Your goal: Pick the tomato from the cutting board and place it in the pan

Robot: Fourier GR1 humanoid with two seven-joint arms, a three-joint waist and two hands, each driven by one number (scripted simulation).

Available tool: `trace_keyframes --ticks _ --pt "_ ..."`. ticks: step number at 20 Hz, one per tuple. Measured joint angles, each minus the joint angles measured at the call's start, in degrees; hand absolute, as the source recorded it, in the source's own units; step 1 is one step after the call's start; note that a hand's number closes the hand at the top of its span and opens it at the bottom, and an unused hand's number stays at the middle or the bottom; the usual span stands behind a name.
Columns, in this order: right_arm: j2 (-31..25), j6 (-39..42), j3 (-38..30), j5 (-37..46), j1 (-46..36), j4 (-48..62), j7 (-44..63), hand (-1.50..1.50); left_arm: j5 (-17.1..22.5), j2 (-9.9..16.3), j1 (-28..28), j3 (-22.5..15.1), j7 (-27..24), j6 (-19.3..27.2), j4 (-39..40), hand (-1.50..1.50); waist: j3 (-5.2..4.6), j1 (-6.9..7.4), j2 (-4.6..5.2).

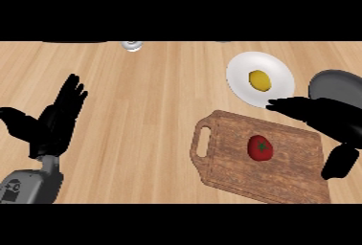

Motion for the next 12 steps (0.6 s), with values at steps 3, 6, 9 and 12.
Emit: trace_keyframes --ticks 3,6,9,12 --pt "0.0 2.2 0.6 2.2 1.5 -4.9 2.5 -1.50 -0.3 0.0 -0.1 0.8 0.6 -0.3 -0.3 0.00 0.01 -0.31 -0.07" --pt "-0.6 2.5 1.5 6.2 3.0 -8.6 4.6 -1.50 -0.5 0.0 1.0 1.0 1.0 -0.6 -1.6 0.00 0.02 -0.38 -0.12" --pt "1.5 3.0 2.6 10.1 2.8 -10.2 7.2 -1.50 -0.6 -0.1 1.5 1.7 1.1 -1.4 -1.9 0.00 0.02 -0.29 -0.09" --pt "3.8 3.5 2.7 13.1 4.3 -12.8 9.0 -1.50 -1.4 -1.2 0.9 1.9 1.1 -1.7 -1.3 0.00 0.02 -0.37 -0.07"
